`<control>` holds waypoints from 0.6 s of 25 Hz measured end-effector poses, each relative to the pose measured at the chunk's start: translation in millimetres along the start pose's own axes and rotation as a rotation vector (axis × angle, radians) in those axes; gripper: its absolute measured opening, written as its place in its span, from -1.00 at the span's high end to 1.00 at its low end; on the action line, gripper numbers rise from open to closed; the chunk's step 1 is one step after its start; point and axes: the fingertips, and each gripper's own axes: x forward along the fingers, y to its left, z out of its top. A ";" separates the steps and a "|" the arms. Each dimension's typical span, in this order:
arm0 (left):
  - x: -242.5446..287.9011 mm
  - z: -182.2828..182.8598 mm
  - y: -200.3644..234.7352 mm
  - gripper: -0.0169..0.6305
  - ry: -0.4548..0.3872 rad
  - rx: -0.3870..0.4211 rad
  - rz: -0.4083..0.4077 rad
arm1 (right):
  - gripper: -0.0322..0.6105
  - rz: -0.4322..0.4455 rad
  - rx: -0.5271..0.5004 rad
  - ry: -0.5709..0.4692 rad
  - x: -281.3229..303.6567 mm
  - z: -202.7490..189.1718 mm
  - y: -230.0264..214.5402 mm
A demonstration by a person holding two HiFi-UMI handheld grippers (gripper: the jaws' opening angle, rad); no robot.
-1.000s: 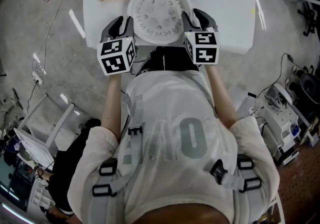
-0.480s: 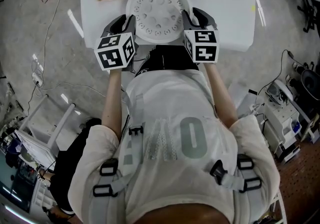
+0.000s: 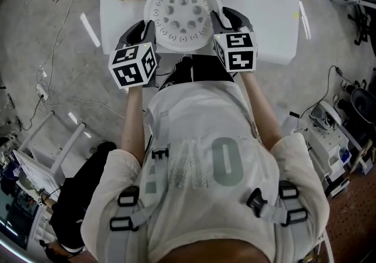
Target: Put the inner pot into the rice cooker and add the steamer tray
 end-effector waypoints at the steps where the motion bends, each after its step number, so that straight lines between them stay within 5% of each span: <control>1: -5.0 0.9 6.6 0.67 -0.008 -0.002 0.014 | 0.53 0.011 -0.015 -0.008 1.9 6.4 6.5; 10: -75.7 35.6 62.7 0.68 -0.144 -0.086 0.193 | 0.54 0.146 -0.166 -0.118 5.5 88.6 73.0; 15: -115.9 76.6 91.1 0.68 -0.253 -0.067 0.264 | 0.54 0.195 -0.215 -0.212 -0.1 146.1 106.5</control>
